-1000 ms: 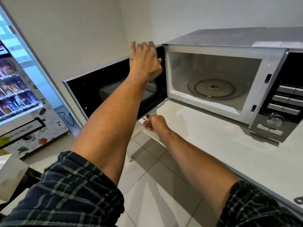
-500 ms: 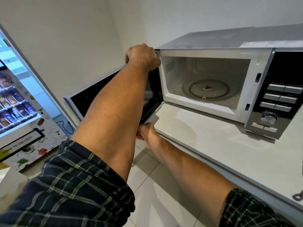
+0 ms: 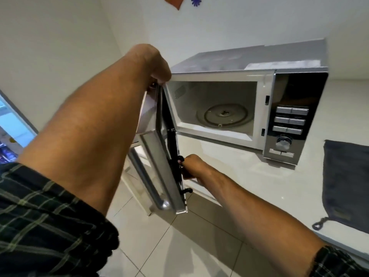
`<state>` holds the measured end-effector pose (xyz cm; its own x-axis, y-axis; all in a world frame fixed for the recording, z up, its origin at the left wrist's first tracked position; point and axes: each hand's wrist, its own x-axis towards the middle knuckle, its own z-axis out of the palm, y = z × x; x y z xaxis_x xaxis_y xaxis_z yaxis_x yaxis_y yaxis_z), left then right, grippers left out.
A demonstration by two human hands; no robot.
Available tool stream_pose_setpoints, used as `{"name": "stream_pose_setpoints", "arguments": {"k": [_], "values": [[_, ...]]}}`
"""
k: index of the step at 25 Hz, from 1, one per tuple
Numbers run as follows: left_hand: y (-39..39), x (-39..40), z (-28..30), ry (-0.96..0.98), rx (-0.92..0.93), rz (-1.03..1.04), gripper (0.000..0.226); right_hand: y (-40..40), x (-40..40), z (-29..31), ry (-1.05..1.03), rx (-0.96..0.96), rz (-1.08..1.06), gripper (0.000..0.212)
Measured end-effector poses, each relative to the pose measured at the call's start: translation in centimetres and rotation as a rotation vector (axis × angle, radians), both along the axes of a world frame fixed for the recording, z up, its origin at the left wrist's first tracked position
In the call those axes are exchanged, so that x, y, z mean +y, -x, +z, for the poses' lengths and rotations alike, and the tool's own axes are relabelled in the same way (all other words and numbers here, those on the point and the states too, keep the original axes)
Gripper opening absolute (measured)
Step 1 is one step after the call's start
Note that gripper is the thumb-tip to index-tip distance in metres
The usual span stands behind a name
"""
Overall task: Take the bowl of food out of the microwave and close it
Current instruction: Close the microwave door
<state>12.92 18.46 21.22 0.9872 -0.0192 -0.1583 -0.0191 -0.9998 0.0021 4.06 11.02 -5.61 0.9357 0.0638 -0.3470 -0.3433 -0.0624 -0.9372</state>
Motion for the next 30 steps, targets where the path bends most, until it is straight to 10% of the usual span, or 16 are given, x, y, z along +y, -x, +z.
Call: {"name": "stream_pose_setpoints", "arguments": {"k": [8,14,18,24,30], "values": [[1.7,-3.9,-4.7,0.048,-0.242,-0.269,0.033,6.4,-13.6,8.3,-0.024,-0.415,-0.282,0.031],[1.2,-7.7,-7.3,0.145,-0.34,-0.228,0.044,9.4,-15.3,13.8,0.606,-1.093,-0.318,0.037],[1.1,-9.4,-9.0,0.473,-0.402,-0.111,0.06,8.4,-16.2,15.0,1.074,-1.096,-0.307,0.033],[7.5,-11.5,-13.2,1.157,-1.144,-0.497,0.022,7.0,-18.2,15.8,1.349,-1.05,-0.261,0.037],[9.3,-15.7,-16.4,1.212,-0.71,-0.303,0.065,7.0,-20.9,17.1,1.498,-0.961,-0.36,0.051]]}}
